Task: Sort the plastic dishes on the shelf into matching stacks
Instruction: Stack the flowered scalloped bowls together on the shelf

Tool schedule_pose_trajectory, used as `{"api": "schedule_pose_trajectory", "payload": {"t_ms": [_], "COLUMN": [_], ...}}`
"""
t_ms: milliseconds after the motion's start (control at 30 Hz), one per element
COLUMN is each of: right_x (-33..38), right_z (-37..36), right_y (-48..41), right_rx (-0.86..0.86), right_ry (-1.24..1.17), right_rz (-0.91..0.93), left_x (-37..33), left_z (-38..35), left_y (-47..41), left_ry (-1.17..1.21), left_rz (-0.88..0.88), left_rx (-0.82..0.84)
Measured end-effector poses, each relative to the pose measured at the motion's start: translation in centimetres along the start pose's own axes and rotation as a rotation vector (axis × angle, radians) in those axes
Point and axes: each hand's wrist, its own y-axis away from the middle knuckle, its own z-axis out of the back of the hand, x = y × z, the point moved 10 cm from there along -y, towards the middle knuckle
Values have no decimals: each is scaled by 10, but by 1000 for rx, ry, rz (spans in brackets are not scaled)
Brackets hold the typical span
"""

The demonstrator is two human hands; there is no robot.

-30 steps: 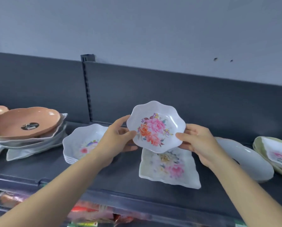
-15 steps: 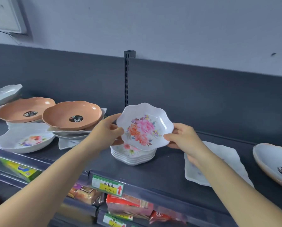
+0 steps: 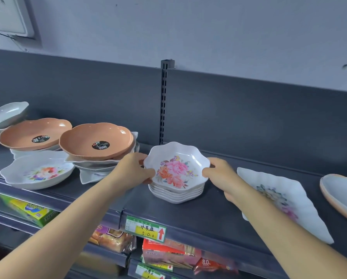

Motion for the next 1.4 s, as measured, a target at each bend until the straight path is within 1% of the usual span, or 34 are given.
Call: {"api": "schedule_pose_trajectory", "payload": {"t_ms": [200,367,433,567,700,800,867,1033,1300,1400], "right_x": [-4,-10,-13,-15,-9,-14,-24,-60,-128,-153], "right_z": [-9,-8,-6,1,28,64,93,183,342,411], "right_y": [0,0,0,1,12,26,35,65,119,140], "right_rx": [58,45,29,5,-40,-110,-166,-331,-571,-668], "right_ry": [43,48,59,62,41,39,57,82,99,88], "right_rz": [-47,-43,-51,-32,34,48,43,14,-105,-139], "left_x": [7,9,6,-6,-43,-78,-100,-153,-238,-275], "left_z": [0,-2,-3,2,-11,-35,-57,-130,-253,-298], "left_y": [-9,-11,-13,-16,-17,-16,-18,-20,-1,8], "left_ry": [-102,-244,-248,-302,-376,-441,-483,-515,-418,-375], "left_rz": [0,-12,-17,-74,-247,-395,-458,-573,-679,-707], "left_rx": [15,18,-8,-120,-177,-208,-201,-59,170,223]}}
